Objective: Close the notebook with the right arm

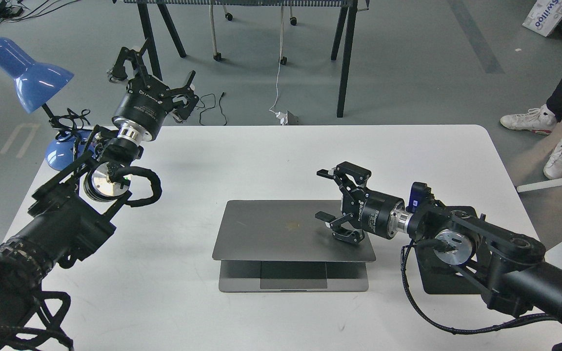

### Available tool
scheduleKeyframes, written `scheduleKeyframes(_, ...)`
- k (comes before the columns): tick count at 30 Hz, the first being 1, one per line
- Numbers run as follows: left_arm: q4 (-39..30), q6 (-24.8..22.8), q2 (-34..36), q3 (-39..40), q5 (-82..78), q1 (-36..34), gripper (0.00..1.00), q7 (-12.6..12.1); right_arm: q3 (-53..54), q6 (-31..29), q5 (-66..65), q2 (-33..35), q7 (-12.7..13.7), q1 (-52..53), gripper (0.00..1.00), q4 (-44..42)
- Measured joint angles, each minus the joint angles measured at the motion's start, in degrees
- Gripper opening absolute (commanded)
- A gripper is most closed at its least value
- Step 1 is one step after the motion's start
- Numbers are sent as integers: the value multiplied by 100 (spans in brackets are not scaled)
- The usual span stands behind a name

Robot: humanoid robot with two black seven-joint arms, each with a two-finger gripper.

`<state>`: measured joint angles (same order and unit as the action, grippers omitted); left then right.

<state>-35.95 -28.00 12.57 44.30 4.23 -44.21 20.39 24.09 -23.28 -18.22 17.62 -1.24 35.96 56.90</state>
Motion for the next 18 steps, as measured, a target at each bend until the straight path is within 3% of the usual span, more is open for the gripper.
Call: scheduleKeyframes(18,0,0,0,0,0,0,100,0,-371,158,-727,-250,16,-191,100,-139)
